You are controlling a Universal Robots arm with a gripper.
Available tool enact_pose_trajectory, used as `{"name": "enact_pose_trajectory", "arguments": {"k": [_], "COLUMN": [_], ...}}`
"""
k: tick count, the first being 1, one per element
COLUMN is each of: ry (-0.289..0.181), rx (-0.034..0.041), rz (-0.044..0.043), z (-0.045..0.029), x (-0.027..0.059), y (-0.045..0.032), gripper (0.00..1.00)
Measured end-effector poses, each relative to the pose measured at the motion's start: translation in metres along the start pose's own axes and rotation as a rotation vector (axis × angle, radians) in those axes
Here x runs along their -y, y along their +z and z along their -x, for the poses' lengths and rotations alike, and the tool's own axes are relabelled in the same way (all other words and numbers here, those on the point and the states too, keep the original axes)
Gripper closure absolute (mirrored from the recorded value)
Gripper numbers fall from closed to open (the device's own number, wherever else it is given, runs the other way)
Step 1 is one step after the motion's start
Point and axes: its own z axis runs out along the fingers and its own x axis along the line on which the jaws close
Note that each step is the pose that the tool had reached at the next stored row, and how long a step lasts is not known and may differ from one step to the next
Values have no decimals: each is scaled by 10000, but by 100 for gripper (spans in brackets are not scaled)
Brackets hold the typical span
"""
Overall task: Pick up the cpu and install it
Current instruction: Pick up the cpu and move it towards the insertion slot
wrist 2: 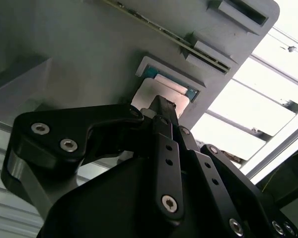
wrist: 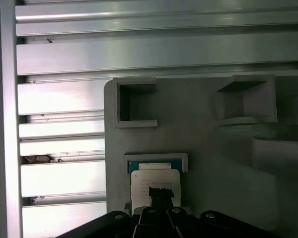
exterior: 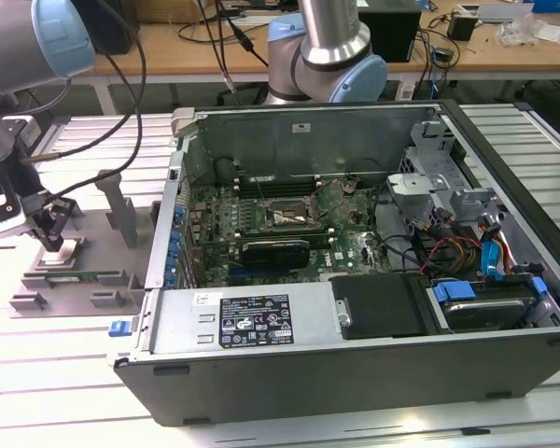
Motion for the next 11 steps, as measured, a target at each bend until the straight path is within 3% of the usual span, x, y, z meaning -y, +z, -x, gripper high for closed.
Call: {"name": "enact_pose_trajectory", "arguments": {"k": [10, 11], "ry": [-148, -149], "rx": [-8, -8], "rz": [3, 3], "z": [-3, -3], "x": [1, 1], "y": [32, 32], "gripper": [89, 83]}}
